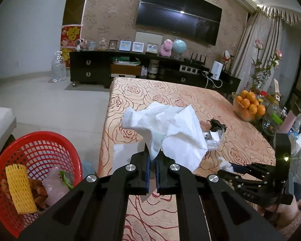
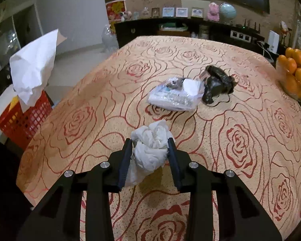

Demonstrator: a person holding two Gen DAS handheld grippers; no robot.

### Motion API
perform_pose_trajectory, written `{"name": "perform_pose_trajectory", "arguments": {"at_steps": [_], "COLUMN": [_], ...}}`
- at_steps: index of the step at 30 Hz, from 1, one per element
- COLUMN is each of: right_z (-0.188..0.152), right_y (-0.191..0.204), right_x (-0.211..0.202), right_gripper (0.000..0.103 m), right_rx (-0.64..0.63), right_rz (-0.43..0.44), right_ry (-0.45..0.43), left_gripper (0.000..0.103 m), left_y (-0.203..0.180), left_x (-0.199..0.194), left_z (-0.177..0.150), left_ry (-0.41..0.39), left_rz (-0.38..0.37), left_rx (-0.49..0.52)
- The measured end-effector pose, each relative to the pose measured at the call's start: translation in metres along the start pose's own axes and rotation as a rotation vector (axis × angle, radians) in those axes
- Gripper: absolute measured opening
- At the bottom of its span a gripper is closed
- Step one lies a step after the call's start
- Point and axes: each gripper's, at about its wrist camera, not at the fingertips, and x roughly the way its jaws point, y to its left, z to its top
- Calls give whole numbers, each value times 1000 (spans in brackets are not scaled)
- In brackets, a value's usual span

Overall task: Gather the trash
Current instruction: 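Carry both tissues to the red wastebasket and open both tools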

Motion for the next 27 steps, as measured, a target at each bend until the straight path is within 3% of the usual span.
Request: {"name": "perform_pose_trajectory", "arguments": {"at_steps": [6,11,19,27], "right_z": [4,7,12,24], "right_y": [-1,-3,-5,11], "right_x": [-8,-14,-18,-16], "right_gripper": [35,35,35,35], "right_rx": [14,32,53,33], "right_rz": [1,5,1,21], "right_ry": [-34,-55,-82,-86], "left_gripper": [4,4,4,4], "left_y": [12,27,79,122], "left_x": [-11,-34,-63,-71], "left_z": [4,13,23,14], "left_ry": [-26,-75,-101,-93], "left_rz": [32,104,254,318], "left_rx": [-11,-2,-33,-100]}}
